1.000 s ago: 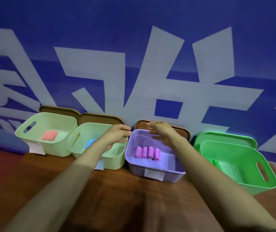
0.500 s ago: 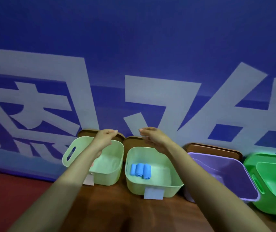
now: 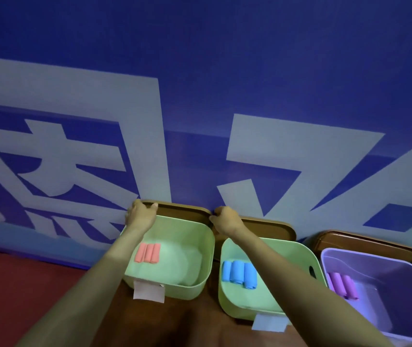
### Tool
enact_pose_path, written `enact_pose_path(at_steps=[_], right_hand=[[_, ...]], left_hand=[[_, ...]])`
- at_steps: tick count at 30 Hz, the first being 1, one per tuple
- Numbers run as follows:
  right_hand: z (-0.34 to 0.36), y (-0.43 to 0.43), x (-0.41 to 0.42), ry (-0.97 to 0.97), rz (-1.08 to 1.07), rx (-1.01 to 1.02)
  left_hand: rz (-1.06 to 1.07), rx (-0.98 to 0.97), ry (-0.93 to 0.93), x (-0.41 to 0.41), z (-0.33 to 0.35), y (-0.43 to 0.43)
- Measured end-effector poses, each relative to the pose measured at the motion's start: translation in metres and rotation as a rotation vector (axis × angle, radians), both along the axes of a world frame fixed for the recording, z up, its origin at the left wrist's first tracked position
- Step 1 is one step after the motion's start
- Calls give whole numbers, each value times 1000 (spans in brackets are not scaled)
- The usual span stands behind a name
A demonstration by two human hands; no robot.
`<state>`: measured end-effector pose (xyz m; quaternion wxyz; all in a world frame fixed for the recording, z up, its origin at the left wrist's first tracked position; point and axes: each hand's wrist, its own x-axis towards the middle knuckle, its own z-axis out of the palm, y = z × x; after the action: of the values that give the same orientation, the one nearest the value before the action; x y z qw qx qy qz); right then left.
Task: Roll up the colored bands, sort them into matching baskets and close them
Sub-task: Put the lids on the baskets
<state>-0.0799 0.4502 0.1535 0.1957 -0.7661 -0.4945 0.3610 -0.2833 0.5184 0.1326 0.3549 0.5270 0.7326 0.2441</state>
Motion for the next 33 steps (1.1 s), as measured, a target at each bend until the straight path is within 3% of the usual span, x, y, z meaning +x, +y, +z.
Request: enact_pose_path(at_steps=[6,11,17,23,26,33], right_hand=[[-20,7,-12,-103,40,72],[-29,10,-16,-82,65,97],[-38,13,-19,-207,110,123],[-34,13,-19,-157,86,211],[-19,9,-20,-117,70,290],[18,-18,-19,-17,6,405]], left_hand=[[-5,-197,146,-12,-21,27],[53,-213,40,-27,-32,41],[68,-223,-48,-46,-42,55],[86,-246,-210,-43,-37,51],[132,-197,-233,-39,-20,40],[209,118,-348,-41,27,1]])
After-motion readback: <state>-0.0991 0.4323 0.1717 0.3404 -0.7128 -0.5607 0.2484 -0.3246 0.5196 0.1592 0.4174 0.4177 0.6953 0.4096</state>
